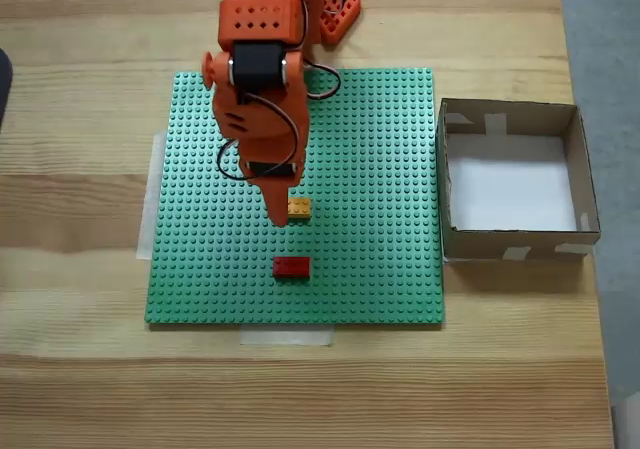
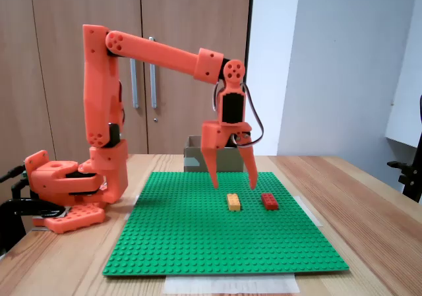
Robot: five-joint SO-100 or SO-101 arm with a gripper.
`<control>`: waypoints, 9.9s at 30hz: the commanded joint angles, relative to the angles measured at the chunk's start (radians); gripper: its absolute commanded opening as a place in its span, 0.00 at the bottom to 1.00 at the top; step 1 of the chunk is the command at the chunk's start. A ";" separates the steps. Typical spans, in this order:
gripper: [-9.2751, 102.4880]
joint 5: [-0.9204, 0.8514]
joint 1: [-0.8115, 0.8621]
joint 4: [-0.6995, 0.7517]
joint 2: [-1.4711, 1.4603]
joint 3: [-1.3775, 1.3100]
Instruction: Pick the yellow lego block and put it in the box.
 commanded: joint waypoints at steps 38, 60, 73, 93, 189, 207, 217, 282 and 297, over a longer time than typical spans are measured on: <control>0.36 -0.089 0.005 -0.106 -0.118 -0.020; 0.32 -0.094 -0.005 -0.114 -0.118 -0.008; 0.28 -0.129 0.002 -0.126 -0.121 -0.008; 0.23 -0.160 0.005 -0.149 -0.127 -0.005; 0.08 -0.100 -0.360 0.150 0.325 -0.262; 0.07 -0.097 -0.614 0.008 0.325 -0.318; 0.07 -0.133 -0.695 -0.124 0.290 -0.295; 0.07 -0.114 -0.821 -0.075 -0.572 -0.675; 0.16 -0.086 -0.808 -0.077 -0.558 -0.670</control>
